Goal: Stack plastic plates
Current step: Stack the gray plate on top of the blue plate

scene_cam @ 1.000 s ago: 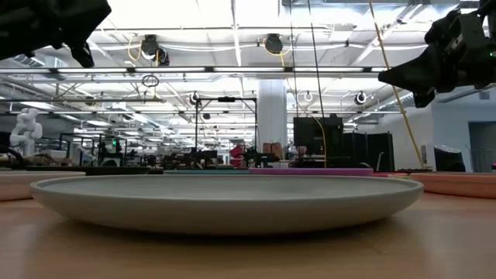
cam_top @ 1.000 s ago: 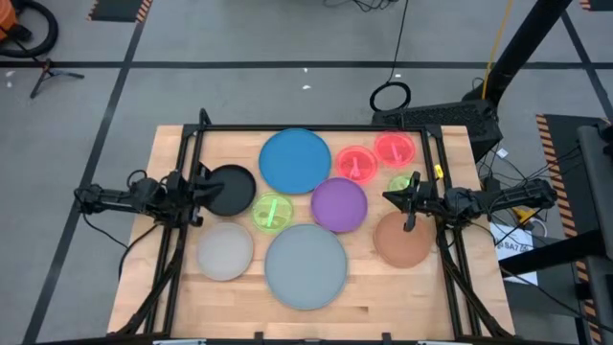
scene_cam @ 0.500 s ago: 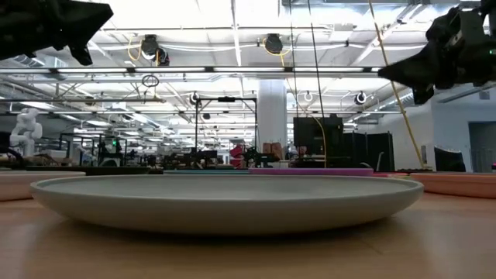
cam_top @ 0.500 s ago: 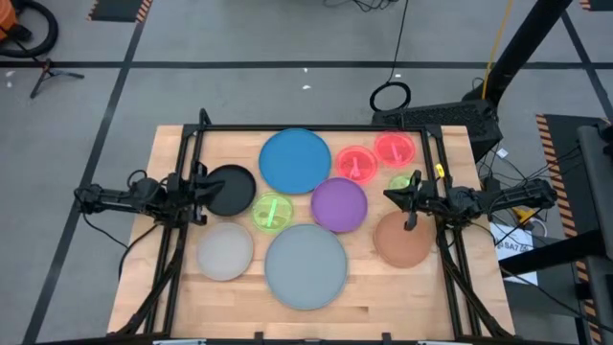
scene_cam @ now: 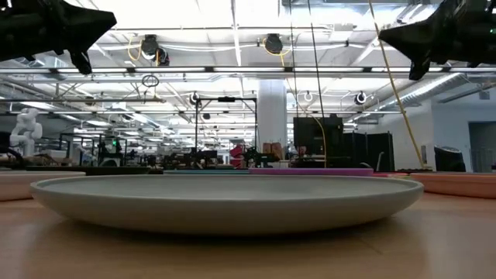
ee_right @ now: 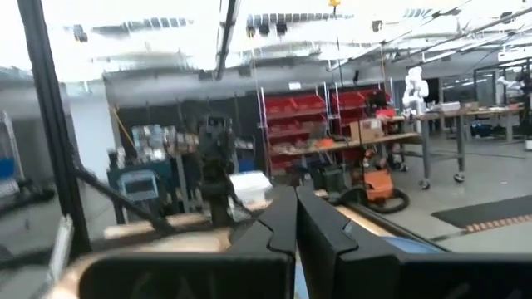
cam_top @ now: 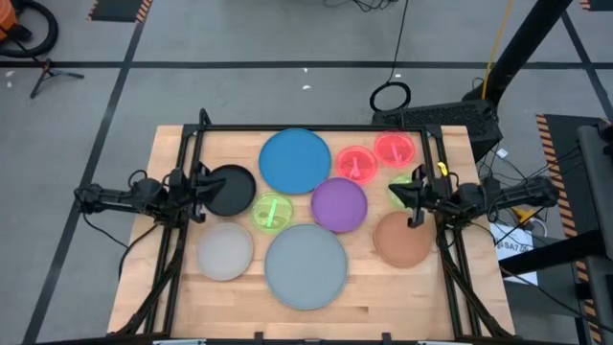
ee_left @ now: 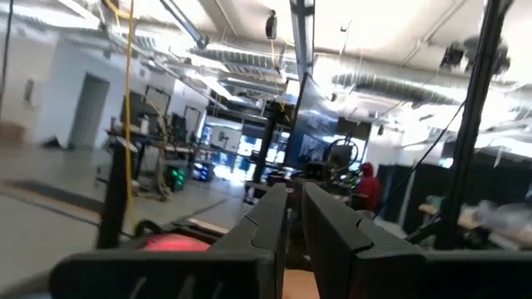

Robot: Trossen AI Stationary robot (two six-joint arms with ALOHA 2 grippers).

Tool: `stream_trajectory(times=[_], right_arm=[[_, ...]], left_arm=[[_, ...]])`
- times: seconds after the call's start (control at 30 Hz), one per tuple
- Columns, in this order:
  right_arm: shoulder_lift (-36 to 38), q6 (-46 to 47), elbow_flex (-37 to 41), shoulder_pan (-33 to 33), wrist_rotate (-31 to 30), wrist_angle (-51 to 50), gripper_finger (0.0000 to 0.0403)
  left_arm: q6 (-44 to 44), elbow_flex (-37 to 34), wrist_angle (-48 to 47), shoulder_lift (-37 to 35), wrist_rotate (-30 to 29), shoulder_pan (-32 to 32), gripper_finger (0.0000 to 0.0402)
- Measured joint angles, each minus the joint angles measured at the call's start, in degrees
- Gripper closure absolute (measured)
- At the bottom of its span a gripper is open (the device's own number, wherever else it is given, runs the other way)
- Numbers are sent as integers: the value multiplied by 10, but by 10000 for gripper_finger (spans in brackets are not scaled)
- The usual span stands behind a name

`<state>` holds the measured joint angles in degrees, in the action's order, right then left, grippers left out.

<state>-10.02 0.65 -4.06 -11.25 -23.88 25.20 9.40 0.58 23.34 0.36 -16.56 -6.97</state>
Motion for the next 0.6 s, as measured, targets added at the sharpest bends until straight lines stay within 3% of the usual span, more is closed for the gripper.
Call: stream_trajectory(times=[0.27,0.6], right_arm=[[-60,-50,-54,0,0,4,403],[-114,-106,-92,0,-55,-8,403]], left_arm=[[81,0,0,18,2,-23,355],[100,15,100,138,1,-37,355]])
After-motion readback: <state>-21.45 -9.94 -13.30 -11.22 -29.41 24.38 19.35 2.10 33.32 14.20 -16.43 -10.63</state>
